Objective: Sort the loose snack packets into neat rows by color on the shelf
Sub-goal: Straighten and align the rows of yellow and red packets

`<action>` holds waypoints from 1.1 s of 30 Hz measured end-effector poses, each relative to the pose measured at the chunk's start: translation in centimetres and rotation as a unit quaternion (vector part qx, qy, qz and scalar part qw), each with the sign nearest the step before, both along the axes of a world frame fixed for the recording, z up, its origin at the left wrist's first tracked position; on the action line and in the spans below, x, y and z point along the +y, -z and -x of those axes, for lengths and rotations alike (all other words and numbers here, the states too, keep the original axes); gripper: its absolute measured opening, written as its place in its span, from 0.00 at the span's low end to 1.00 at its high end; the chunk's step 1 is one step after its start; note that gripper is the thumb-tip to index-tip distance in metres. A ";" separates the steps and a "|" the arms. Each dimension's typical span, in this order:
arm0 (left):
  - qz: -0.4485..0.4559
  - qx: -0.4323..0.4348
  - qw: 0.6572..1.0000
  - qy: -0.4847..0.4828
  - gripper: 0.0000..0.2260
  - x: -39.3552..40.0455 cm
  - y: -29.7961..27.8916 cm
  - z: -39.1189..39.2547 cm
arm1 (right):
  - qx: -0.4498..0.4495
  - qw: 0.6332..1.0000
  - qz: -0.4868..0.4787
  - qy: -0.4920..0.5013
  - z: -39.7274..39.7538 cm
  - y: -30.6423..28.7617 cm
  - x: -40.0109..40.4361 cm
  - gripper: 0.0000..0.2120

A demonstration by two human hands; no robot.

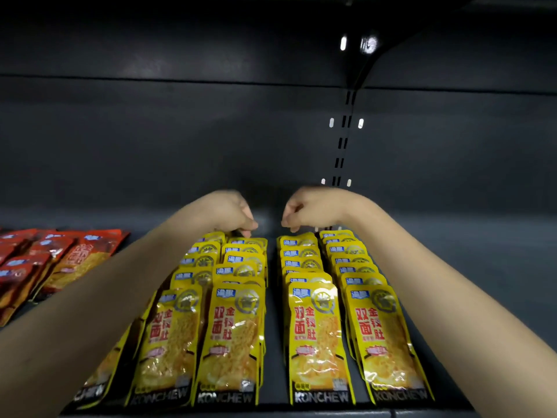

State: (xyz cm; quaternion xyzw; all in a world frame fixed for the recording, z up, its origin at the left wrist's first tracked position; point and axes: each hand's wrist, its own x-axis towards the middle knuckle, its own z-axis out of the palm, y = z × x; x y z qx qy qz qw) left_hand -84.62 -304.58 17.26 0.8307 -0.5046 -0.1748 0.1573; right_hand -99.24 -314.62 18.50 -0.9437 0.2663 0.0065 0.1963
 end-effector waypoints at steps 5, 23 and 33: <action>-0.053 -0.081 0.995 0.021 0.08 -0.3 0.3 -3.4 | 0.025 0.998 0.048 0.027 -4.0 0.8 -0.7 0.08; -0.057 -0.057 0.982 0.173 0.14 -2.4 3.7 -6.0 | 0.096 0.986 0.110 0.081 -8.3 4.5 0.4 0.16; -0.074 -0.064 0.974 0.205 0.13 -2.3 3.6 -6.5 | 0.056 0.993 0.039 0.092 -8.1 4.7 0.2 0.14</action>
